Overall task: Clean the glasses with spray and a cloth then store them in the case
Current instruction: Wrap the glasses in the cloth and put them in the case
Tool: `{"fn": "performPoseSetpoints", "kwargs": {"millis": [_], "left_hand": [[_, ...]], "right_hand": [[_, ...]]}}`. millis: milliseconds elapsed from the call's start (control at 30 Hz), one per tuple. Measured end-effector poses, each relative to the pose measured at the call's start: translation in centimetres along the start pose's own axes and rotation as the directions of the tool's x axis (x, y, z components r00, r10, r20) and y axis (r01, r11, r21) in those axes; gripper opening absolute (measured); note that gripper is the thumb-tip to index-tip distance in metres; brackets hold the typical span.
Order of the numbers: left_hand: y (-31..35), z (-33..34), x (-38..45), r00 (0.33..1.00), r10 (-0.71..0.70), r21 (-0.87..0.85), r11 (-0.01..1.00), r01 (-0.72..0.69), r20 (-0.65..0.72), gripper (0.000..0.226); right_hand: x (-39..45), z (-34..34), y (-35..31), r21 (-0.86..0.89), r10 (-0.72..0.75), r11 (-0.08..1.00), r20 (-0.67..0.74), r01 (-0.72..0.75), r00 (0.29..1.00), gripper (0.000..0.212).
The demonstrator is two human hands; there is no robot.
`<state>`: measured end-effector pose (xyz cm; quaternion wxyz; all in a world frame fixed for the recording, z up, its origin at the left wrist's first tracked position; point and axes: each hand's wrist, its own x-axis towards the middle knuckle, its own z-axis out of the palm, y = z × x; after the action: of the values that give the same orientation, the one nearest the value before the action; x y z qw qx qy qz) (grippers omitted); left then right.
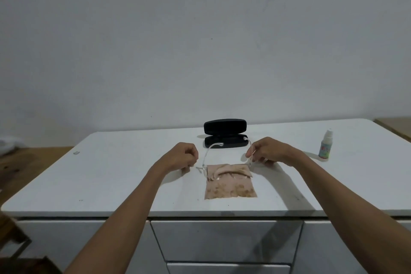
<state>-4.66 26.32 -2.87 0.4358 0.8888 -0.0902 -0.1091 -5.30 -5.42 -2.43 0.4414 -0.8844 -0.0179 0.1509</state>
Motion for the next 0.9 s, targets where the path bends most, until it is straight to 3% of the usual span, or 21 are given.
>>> {"fn": "performPoseSetpoints", "kwargs": {"millis": [133, 233, 367, 467, 600, 900], "left_hand": [[0.6, 0.7, -2.5, 0.997, 0.028, 0.096, 0.995, -0.035, 0.073, 0.016], [1.1, 1.7, -3.7, 0.990, 0.076, 0.140, 0.986, -0.092, 0.116, 0.007], [2.0, 3.9, -4.4, 0.981, 0.190, 0.189, 0.963, -0.191, 0.025, 0.006], [2.4, 5.2, -4.0, 0.952, 0.278, 0.186, 0.950, -0.252, -0.131, 0.007], [3.0, 5.9, -3.7, 0.940, 0.255, 0.242, 0.950, -0.199, -0.228, 0.011], [3.3, 7.3, -3.4, 0.954, 0.203, 0.377, 0.920, -0.108, -0.222, 0.008]], "right_hand": [[-1.8, 0.2, 0.2, -0.187, 0.080, 0.978, -0.052, -0.088, 0.995, 0.008], [-3.7, 0.3, -0.2, -0.325, 0.133, 0.937, -0.020, -0.132, 0.991, 0.012], [-5.1, 1.4, -0.9, -0.242, -0.012, 0.970, 0.018, 0.016, 1.000, 0.014], [-4.7, 3.0, -1.4, -0.224, -0.175, 0.963, -0.104, 0.148, 0.979, 0.009], [-3.7, 4.9, -1.5, -0.347, -0.262, 0.923, -0.257, 0.164, 0.930, 0.011], [-3.7, 6.4, -1.2, -0.423, -0.249, 0.898, -0.251, 0.126, 0.935, 0.004]]}}
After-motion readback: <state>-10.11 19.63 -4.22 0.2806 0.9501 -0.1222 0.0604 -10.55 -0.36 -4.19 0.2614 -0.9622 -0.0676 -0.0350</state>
